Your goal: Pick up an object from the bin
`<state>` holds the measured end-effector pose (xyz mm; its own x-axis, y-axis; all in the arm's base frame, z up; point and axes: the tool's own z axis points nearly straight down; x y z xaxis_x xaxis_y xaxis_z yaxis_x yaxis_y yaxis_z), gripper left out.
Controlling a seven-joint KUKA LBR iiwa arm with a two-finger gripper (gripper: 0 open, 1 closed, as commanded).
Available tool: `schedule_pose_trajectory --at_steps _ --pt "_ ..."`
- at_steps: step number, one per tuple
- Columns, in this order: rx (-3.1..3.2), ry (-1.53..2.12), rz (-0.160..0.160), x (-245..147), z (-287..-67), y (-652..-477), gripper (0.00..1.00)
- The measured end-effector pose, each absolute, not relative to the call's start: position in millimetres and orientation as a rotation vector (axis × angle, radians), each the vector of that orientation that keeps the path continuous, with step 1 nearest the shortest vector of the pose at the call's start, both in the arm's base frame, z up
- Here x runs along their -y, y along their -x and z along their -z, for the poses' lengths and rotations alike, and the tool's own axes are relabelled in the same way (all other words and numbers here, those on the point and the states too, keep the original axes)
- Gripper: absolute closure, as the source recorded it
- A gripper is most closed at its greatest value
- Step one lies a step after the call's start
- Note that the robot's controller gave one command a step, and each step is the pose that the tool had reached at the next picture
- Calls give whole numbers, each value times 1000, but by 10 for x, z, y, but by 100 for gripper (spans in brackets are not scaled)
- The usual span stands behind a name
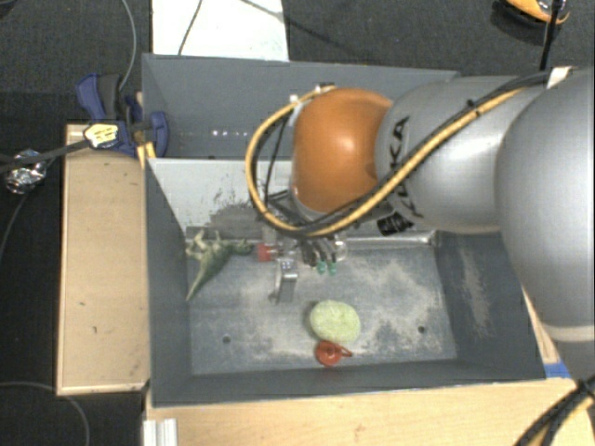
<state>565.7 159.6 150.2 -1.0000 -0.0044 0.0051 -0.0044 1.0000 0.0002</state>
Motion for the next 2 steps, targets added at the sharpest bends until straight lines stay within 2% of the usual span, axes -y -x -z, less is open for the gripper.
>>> schedule_pose_trajectory --at_steps 2 --pt "3142 -112 5 -1484 -1527 -5646 0"
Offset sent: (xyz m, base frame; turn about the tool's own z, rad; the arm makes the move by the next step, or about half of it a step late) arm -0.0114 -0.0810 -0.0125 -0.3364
